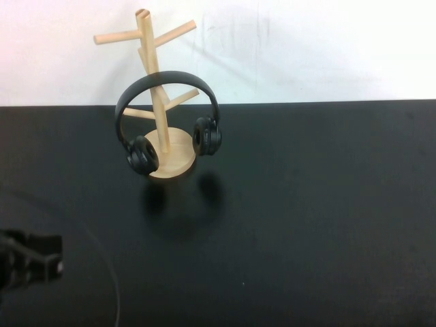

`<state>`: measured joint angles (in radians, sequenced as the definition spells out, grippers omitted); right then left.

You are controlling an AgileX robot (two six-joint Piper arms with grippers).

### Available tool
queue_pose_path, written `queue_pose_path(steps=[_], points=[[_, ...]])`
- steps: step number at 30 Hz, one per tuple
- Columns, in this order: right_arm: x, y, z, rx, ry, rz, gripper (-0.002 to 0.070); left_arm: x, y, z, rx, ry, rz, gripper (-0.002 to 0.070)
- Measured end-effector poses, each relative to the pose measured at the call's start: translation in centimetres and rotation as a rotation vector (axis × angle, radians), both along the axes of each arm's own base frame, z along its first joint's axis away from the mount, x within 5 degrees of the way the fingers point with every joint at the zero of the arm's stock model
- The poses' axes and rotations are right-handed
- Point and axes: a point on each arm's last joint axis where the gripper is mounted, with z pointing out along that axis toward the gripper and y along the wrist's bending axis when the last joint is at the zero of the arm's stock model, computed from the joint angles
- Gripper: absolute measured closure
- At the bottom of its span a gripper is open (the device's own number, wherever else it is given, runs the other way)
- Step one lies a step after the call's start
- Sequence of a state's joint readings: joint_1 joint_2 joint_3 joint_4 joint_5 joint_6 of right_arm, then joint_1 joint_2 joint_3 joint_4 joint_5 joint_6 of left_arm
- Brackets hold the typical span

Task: Take out the headphones from the headphone stand
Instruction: Pick up the headphones from the headphone stand

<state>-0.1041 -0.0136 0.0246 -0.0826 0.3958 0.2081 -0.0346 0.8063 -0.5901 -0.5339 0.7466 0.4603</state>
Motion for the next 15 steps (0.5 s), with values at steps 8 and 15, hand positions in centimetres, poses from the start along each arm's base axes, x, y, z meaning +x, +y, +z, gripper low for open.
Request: queue_pose_path(steps=[8, 15], points=[[0.0, 0.0, 0.0, 0.000, 0.000, 0.000, 0.0684, 4.9, -2.5, -2.5, 0.094, 0.053, -0.091, 0.0679], [0.0, 0.0, 0.0, 0.000, 0.000, 0.000, 0.0684, 5.2, -6.0, -2.4, 0.091, -0.075, -0.194, 0.0679]])
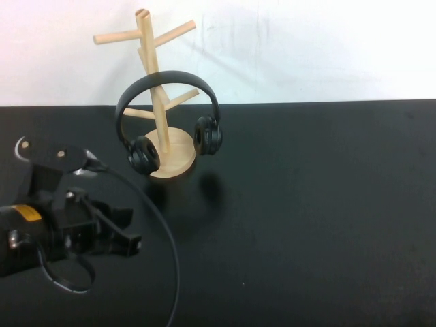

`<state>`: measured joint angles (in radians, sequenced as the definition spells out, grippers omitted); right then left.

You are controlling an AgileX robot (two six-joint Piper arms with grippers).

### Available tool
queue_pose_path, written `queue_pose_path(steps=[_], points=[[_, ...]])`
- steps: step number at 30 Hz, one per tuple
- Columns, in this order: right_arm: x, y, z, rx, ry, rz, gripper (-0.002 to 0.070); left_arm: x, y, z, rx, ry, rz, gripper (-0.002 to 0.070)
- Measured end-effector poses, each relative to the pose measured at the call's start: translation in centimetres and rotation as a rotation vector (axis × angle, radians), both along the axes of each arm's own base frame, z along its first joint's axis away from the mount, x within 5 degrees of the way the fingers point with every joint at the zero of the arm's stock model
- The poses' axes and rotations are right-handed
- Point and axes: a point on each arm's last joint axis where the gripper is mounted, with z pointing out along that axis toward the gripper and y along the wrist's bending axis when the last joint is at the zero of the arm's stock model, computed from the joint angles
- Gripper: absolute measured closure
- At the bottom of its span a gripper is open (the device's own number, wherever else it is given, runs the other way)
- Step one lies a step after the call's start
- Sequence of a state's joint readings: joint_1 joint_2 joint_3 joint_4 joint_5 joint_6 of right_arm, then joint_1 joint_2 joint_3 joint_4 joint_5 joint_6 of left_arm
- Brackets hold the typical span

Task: Take out the headphones from the headphone stand
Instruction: Pick up the headphones from the headphone stand

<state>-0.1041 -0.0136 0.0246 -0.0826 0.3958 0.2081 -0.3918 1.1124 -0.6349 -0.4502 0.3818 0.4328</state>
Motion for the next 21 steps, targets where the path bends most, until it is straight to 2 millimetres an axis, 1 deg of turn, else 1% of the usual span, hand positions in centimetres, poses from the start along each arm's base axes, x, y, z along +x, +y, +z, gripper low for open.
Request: queue_pose_path(steps=[3, 8, 9, 11, 12, 14, 17, 18, 19, 21], points=[[0.0, 0.0, 0.0, 0.000, 0.000, 0.000, 0.0684, 0.2, -0.4, 0.4, 0.006, -0.055, -0.012, 0.0679], [0.0, 0.0, 0.0, 0.000, 0.000, 0.000, 0.0684, 0.7, -0.3, 0.5, 0.049, -0.133, -0.017, 0.0678], [0.0, 0.0, 0.0, 0.000, 0.000, 0.000, 0.0684, 0.8, -0.2, 0.6, 0.062, -0.157, -0.023, 0.0673], [0.0, 0.0, 0.0, 0.000, 0.000, 0.000, 0.0684, 1.1, -0.2, 0.8, 0.088, -0.200, -0.037, 0.0636], [0.0, 0.0, 0.0, 0.000, 0.000, 0.000, 0.0684, 1.2, -0.2, 0.8, 0.099, -0.226, -0.041, 0.0597], [0.0, 0.0, 0.0, 0.000, 0.000, 0.000, 0.0684, 1.8, -0.2, 0.9, 0.106, -0.275, -0.030, 0.0496], [0.0, 0.0, 0.0, 0.000, 0.000, 0.000, 0.0684, 2.8, -0.3, 0.9, 0.105, -0.348, 0.004, 0.0296], [0.0, 0.0, 0.0, 0.000, 0.000, 0.000, 0.0684, 3.3, -0.4, 0.8, 0.104, -0.375, 0.019, 0.0245], [0.0, 0.0, 0.0, 0.000, 0.000, 0.000, 0.0684, 3.8, -0.4, 0.7, 0.106, -0.403, 0.033, 0.0209], [0.0, 0.0, 0.0, 0.000, 0.000, 0.000, 0.0684, 4.7, -0.5, 0.4, 0.110, -0.454, 0.060, 0.0174]])
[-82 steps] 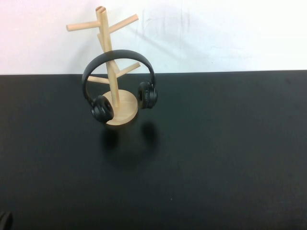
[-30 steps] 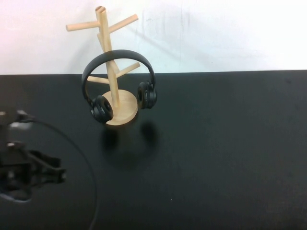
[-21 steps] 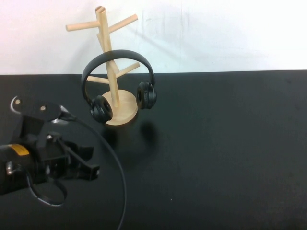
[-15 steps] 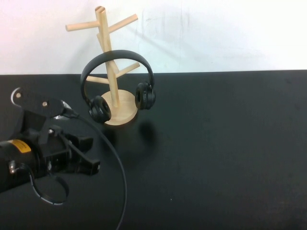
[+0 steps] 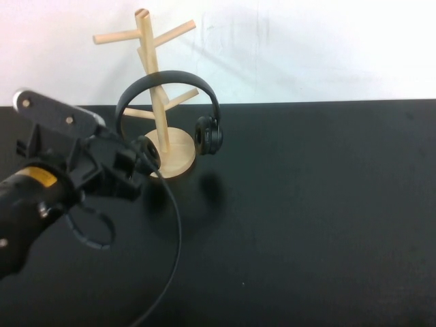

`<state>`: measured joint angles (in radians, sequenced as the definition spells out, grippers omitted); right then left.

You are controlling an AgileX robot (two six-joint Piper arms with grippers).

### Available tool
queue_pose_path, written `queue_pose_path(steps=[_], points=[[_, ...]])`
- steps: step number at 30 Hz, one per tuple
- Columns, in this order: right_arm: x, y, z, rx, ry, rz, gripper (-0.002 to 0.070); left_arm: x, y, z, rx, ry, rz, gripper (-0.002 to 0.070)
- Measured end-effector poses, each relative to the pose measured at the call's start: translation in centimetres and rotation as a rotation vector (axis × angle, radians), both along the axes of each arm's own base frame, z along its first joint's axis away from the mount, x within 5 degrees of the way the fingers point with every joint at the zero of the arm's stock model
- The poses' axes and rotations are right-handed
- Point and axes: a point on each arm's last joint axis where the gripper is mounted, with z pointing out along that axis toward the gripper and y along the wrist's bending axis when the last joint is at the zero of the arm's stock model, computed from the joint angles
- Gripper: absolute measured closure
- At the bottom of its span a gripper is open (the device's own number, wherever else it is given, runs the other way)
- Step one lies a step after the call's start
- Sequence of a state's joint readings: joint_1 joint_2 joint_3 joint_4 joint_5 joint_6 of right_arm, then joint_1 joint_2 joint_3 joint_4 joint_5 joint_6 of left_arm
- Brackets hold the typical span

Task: Take out the headphones from the headphone stand
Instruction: Pick up the headphones from the headphone stand

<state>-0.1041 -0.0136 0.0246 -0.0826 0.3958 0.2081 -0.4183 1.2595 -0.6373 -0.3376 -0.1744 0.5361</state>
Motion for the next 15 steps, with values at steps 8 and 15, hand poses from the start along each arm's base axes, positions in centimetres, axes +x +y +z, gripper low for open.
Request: queue_pose_path(steps=[8, 15], points=[[0.0, 0.0, 0.0, 0.000, 0.000, 0.000, 0.0684, 4.5, -1.1, -1.3, 0.017, -0.145, 0.069, 0.0146], [0.0, 0.0, 0.0, 0.000, 0.000, 0.000, 0.0684, 8.0, -2.5, -2.8, 0.087, -0.138, 0.070, 0.0146]])
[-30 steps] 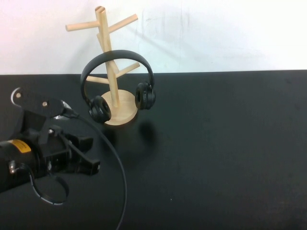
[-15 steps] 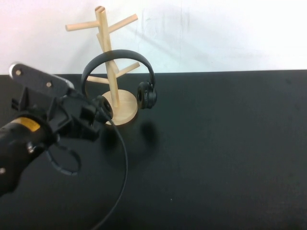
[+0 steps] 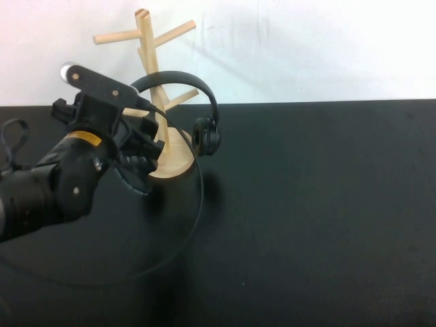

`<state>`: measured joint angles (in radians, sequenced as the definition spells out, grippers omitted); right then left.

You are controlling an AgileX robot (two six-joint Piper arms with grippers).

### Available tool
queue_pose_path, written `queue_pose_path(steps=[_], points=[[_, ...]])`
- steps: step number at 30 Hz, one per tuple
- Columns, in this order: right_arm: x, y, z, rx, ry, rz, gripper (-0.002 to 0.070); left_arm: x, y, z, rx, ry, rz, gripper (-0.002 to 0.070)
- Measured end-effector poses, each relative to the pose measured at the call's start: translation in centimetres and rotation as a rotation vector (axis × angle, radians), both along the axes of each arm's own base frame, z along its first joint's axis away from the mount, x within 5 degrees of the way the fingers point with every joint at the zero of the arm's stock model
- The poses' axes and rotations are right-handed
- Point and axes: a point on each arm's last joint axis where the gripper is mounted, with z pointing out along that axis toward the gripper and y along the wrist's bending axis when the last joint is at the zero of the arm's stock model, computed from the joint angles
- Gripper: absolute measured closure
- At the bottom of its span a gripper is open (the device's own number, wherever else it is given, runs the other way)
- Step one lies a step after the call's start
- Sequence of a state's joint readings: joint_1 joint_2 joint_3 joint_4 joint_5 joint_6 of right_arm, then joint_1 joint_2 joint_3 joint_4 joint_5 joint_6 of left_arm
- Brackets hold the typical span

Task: Take out the headphones from the headphone stand
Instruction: Pick up the headphones from the headphone stand

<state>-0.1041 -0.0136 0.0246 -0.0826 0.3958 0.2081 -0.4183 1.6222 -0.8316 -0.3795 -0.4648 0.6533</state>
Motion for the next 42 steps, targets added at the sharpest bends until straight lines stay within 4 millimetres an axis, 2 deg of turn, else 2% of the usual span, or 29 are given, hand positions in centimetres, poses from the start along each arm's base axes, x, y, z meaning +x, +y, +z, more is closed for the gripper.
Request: queue_pose_path(steps=[5, 10, 16, 24, 30, 36, 42], points=[[0.0, 0.0, 0.0, 0.000, 0.000, 0.000, 0.0684, 0.9, 0.1, -0.5, 0.017, -0.017, 0.048, 0.0146], [0.0, 0.0, 0.0, 0.000, 0.000, 0.000, 0.0684, 1.2, 0.5, 0.0, -0.001, -0.078, 0.096, 0.0153], [0.0, 0.0, 0.0, 0.000, 0.000, 0.000, 0.0684, 1.4, 0.4, -0.4, 0.017, -0.094, 0.095, 0.0224], [0.0, 0.0, 0.0, 0.000, 0.000, 0.000, 0.0684, 1.9, 0.1, -1.4, 0.047, -0.097, 0.081, 0.0264], [0.0, 0.0, 0.0, 0.000, 0.000, 0.000, 0.0684, 2.0, 0.2, -1.1, 0.041, -0.133, 0.097, 0.0391], [0.0, 0.0, 0.0, 0.000, 0.000, 0.000, 0.0684, 2.0, 0.2, -1.1, 0.040, -0.137, 0.099, 0.0445], [0.0, 0.0, 0.0, 0.000, 0.000, 0.000, 0.0684, 2.0, 0.2, -1.1, 0.040, -0.137, 0.099, 0.0636]])
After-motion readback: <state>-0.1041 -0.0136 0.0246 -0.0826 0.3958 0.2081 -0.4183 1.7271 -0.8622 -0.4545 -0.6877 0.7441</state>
